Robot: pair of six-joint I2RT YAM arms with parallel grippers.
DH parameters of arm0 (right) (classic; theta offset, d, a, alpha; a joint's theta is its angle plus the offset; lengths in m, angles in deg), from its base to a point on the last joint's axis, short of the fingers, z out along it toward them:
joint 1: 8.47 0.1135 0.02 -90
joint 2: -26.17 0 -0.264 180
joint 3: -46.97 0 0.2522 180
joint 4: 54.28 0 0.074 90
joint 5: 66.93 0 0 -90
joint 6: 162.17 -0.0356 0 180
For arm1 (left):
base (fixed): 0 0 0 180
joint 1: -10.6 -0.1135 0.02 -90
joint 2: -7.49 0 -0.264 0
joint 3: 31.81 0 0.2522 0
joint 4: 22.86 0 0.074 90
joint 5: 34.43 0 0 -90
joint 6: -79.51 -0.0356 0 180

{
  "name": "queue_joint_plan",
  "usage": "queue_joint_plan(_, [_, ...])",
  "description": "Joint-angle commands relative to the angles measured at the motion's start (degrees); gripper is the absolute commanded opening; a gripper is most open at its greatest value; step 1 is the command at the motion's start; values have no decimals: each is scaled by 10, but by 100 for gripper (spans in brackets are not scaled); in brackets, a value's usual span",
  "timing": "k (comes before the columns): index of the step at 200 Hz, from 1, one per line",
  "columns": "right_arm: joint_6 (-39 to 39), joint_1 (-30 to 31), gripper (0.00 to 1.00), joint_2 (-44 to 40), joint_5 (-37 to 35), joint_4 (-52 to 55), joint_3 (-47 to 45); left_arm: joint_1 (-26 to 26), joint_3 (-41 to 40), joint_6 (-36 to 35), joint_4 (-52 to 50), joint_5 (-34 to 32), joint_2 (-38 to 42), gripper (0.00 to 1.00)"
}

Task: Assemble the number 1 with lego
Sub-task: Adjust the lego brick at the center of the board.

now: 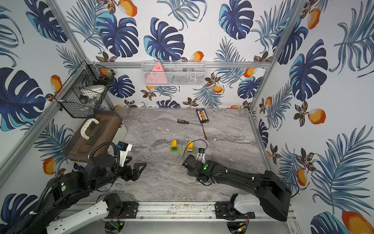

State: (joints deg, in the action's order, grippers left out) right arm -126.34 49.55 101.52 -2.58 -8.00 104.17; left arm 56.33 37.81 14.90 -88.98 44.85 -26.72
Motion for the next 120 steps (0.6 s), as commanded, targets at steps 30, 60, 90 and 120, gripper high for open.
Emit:
queue_joint_plan(30, [21, -1, 69, 50, -26, -7, 31, -1, 3, 2, 2, -15, -4, 99])
queue_joint_plan(60, [21, -1, 59, 59, -30, -14, 30, -1, 4, 4, 0, -20, -6, 99])
queue_joint_plan(90, [16, -6, 58, 71, -36, -7, 35, -1, 4, 4, 0, -21, -7, 99])
queue_joint_plan(120, [21, -19, 57, 79, -32, -15, 35, -1, 4, 4, 0, -22, -7, 99])
